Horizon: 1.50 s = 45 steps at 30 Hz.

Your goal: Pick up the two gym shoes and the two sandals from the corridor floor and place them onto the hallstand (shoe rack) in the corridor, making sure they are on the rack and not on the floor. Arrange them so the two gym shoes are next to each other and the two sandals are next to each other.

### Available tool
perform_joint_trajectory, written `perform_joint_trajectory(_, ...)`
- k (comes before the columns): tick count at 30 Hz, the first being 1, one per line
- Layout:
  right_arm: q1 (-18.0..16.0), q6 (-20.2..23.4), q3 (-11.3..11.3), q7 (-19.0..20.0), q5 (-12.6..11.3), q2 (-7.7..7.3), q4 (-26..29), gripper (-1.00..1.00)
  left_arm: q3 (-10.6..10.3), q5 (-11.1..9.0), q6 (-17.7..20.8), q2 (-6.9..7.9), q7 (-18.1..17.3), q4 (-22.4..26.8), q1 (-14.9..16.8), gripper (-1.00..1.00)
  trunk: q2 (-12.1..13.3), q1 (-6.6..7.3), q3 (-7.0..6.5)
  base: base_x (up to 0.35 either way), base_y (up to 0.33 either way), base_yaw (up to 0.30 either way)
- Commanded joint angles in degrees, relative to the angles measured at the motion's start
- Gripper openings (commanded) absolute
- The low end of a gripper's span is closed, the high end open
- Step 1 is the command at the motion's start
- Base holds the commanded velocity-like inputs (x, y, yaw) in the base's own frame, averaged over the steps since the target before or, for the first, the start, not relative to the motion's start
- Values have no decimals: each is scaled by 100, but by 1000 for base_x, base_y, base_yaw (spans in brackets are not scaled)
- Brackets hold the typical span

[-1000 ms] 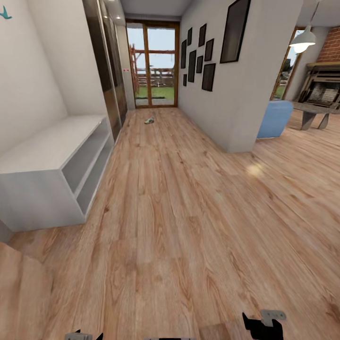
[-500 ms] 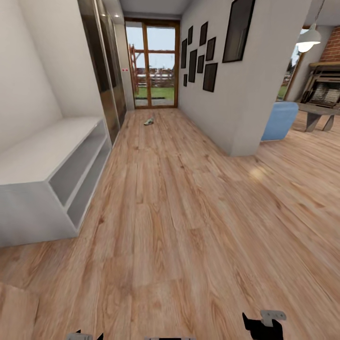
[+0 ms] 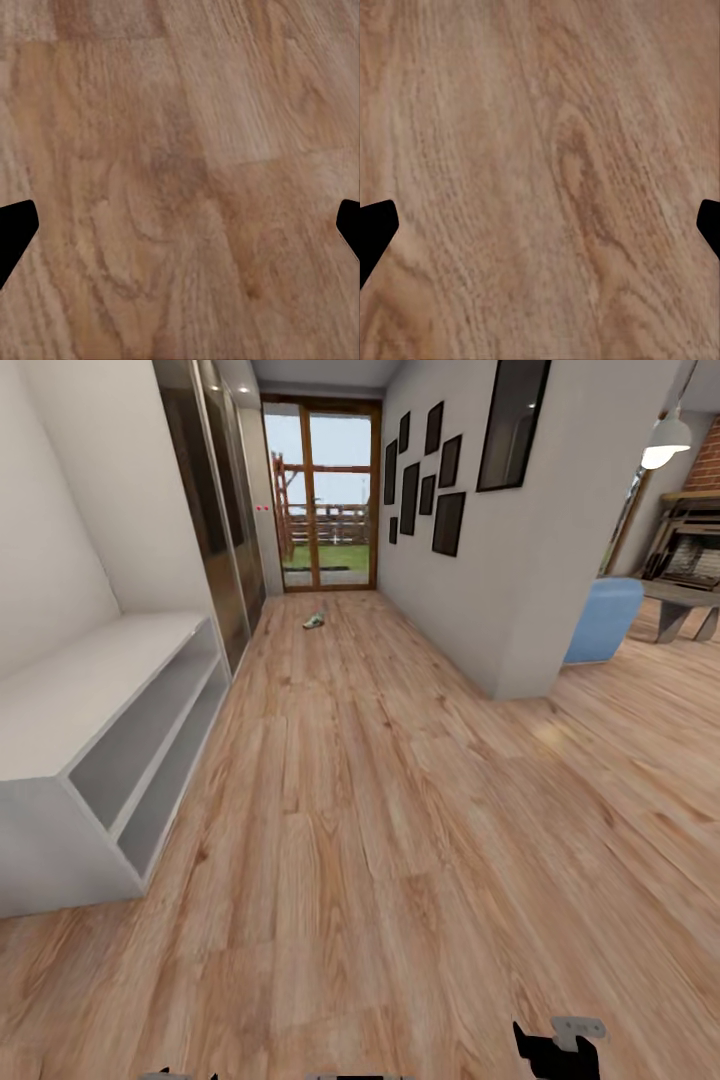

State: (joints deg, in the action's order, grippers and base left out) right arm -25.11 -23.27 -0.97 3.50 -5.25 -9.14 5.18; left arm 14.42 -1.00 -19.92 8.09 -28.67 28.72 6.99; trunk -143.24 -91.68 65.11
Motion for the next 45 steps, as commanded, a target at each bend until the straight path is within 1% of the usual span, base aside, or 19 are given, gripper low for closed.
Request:
perform_joint_trajectory(1, -3, -19, -5, 37, -55, 0, -5, 100, 30, -11, -3, -2, -50, -4, 4, 100, -2, -2, 5, 339, 0, 0)
perform_joint_trajectory(45, -3, -20, -4, 49, -55, 0, -9, 100, 41, -23, -3, -1, -50, -7, 4, 100, -2, -2, 5, 339, 0, 0)
